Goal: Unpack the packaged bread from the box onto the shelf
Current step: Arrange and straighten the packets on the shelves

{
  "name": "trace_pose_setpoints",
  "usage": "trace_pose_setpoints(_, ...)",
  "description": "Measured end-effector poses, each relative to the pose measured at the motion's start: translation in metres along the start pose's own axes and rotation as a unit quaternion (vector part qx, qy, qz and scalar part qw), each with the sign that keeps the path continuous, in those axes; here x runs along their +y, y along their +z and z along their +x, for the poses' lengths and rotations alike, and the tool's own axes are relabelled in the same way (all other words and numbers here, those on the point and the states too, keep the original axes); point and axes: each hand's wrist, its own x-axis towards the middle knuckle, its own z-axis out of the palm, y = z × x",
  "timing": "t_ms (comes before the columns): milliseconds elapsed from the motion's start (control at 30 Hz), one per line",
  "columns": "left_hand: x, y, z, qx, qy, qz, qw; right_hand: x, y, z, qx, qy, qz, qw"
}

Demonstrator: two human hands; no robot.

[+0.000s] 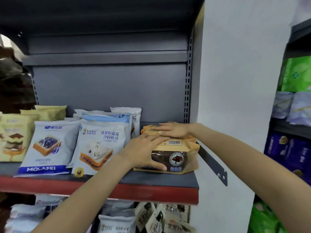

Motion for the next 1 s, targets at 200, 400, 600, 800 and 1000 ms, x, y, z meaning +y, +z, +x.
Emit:
trace_pose_setpoints(200, 0.004, 0.000, 0.005, 0.006, 0.004, 0.013, 1.000, 0.022, 0.004, -0.002, -0.021, 0.025, 0.012, 0.999)
trace_pose_setpoints(400, 0.007, -0.001, 0.001, 0.001, 0.007, 0.026, 1.000, 0.027, 0.002, -0.004, -0.025, 0.031, 0.004, 0.999)
trace_pose_setpoints(600, 0.011, -0.011, -0.004, 0.013, -0.029, -0.042, 0.999, 0.017, -0.009, -0.046, 0.075, 0.016, 0.137, 0.988)
trace_pose_setpoints(800, 0.003, -0.004, 0.002, 0.022, 0.008, -0.043, 0.999, 0.005, 0.009, -0.110, 0.011, -0.055, 0.164, 0.985)
trace_pose_setpoints(1000, 0.009, -0.009, 0.004, 0.029, 0.034, -0.020, 0.999, 0.007, 0.039, -0.107, 0.053, -0.050, 0.072, 0.995)
